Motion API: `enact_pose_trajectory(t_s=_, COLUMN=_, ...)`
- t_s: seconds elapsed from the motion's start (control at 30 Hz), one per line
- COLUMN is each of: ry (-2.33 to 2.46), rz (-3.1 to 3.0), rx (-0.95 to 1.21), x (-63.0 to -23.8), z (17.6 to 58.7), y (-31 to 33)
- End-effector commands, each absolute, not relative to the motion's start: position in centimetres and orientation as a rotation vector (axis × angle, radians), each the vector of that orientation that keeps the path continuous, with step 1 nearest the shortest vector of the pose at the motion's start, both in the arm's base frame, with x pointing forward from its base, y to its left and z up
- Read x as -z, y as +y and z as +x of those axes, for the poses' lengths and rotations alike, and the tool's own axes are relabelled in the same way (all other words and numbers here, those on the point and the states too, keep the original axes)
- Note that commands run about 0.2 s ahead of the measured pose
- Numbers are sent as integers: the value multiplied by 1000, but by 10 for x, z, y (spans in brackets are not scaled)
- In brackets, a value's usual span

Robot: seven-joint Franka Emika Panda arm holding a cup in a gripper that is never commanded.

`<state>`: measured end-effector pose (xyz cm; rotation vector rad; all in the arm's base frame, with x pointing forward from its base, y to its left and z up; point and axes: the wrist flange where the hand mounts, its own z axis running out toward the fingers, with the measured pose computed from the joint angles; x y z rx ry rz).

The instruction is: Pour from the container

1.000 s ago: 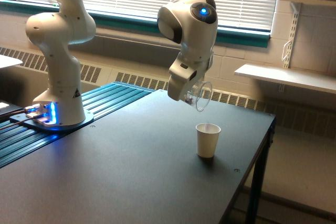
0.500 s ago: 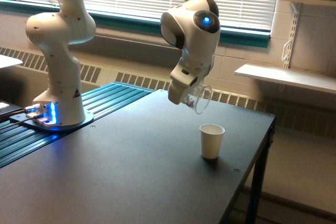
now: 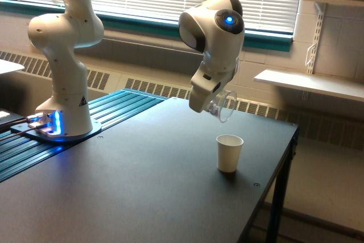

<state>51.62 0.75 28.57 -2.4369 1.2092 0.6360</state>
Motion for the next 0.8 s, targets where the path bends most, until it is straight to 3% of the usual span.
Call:
enact_pose_trajectory(t_s=0.03, ry=1225, rz=-2403, rx=-663, x=-283, z=521, y=1)
enact_pose_trajectory(t_s=0.8, ry=1290, rz=-2280, rx=-720, x=-272, z=536, y=-17)
